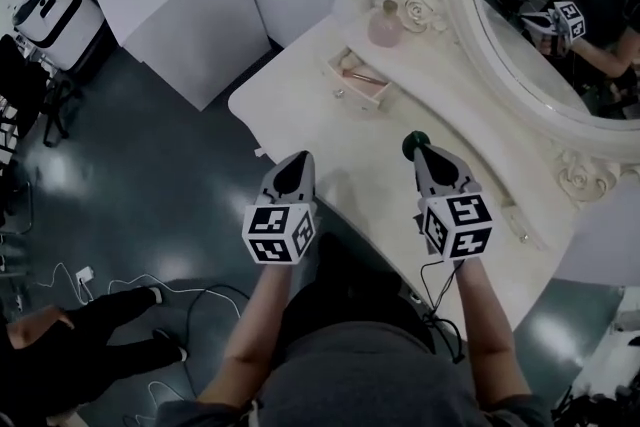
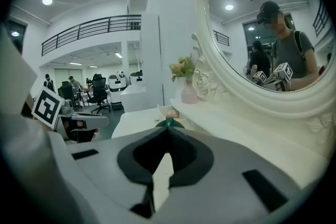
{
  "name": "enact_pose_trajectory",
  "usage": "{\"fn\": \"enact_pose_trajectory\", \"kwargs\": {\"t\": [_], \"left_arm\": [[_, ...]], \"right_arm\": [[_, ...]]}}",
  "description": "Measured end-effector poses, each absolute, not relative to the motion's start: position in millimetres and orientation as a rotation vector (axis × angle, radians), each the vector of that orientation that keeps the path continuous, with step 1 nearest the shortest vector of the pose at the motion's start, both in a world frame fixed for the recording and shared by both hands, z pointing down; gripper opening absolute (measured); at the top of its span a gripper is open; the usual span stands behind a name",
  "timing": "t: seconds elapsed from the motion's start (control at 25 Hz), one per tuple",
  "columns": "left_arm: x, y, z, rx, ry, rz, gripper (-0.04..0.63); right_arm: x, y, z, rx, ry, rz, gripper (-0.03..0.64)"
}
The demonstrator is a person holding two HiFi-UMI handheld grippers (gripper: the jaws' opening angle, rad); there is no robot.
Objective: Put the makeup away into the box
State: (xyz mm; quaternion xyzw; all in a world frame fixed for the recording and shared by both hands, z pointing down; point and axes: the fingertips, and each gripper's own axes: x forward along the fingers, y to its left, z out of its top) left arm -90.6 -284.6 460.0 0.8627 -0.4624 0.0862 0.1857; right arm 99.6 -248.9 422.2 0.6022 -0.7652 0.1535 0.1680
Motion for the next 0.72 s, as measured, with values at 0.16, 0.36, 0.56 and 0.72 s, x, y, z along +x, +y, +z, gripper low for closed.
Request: {"fn": "enact_pose_trajectory", "kwargs": {"t": [0.16, 0.36, 0.56, 0.72], "left_arm": [[-104, -302, 464, 2.432, -1.267, 0.244, 0.006], [-122, -315, 465, 2.429, -1.247, 0.240, 0.006], [-131, -325, 464, 2.419, -1.245, 0.220, 0.006], [-132, -331, 461, 2.434, -1.231, 0.227, 0.006]], "right_arm": [[85, -272, 420, 1.719, -2.154, 0.428, 0.005], [67, -297, 412, 1.716, -2.142, 0.398, 0.005], [60, -322, 410, 1.692, -2.141, 0.392, 0.005], [60, -341, 410, 1.689, -2.135, 0.387, 0.005]]}}
